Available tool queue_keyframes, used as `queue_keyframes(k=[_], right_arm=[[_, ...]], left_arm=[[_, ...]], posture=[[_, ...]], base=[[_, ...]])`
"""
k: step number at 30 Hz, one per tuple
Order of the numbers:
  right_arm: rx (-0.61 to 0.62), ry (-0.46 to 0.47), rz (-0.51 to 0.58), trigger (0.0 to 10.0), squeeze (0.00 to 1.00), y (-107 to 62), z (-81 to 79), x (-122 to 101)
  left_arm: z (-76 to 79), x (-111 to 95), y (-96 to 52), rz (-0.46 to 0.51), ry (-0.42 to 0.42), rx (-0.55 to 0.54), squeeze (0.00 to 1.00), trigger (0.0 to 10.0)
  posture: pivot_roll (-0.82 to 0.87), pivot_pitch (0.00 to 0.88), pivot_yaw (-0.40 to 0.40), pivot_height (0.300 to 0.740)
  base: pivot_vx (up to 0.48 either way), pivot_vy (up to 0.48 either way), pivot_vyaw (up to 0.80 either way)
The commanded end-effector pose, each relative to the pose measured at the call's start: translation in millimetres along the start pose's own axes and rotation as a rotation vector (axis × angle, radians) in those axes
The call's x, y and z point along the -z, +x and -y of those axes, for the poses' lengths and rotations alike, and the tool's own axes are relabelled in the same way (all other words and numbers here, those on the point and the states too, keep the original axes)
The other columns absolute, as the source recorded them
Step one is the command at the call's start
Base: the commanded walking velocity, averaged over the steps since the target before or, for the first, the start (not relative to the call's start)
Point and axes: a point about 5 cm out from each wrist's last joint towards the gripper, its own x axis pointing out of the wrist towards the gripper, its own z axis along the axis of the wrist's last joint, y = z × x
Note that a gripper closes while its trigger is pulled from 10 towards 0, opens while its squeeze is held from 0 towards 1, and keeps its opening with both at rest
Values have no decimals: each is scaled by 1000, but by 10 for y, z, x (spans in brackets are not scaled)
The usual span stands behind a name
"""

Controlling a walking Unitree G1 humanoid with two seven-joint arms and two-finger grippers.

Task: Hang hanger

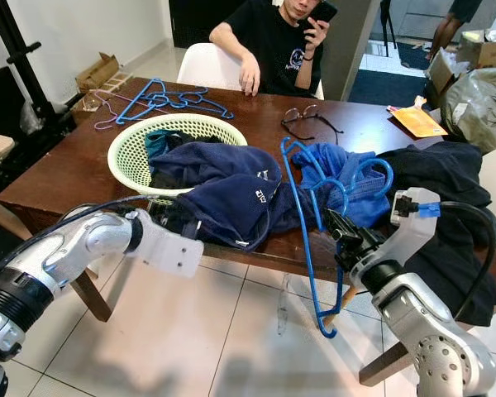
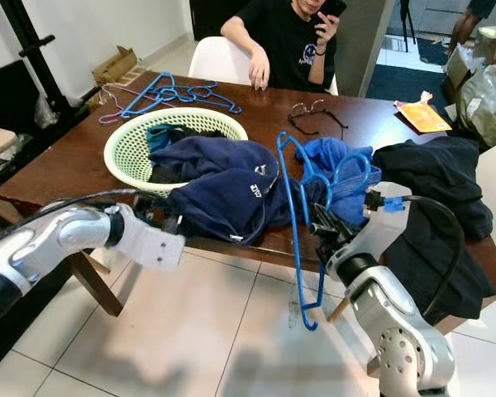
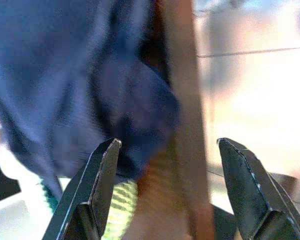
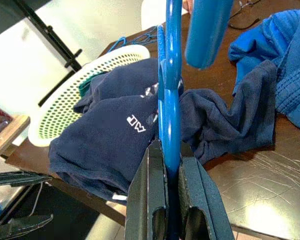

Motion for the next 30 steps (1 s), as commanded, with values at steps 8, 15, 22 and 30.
queue_keyframes(k=[8, 15, 22, 30], right_arm=[[-1, -3, -3, 10000, 0, -39, -17, -30], [3, 0, -5, 10000, 0, -55, -14, -36], [3, -2, -6, 10000, 0, -66, -16, -41], [10, -5, -6, 10000, 0, -100, -18, -58]], left_arm=[[-243, 61, -13, -26, 157, -107, 0, 10000], [-405, -4, -35, 14, 203, -143, 0, 10000], [-317, 59, 0, 5, 201, -119, 0, 10000], [-440, 148, 30, -43, 279, -248, 0, 10000]], posture=[[-19, 141, -24, 740], [-20, 144, -22, 740], [-27, 147, -21, 740], [-42, 151, -22, 740]], base=[[0, 0, 0], [0, 0, 0], [0, 0, 0], [0, 0, 0]])
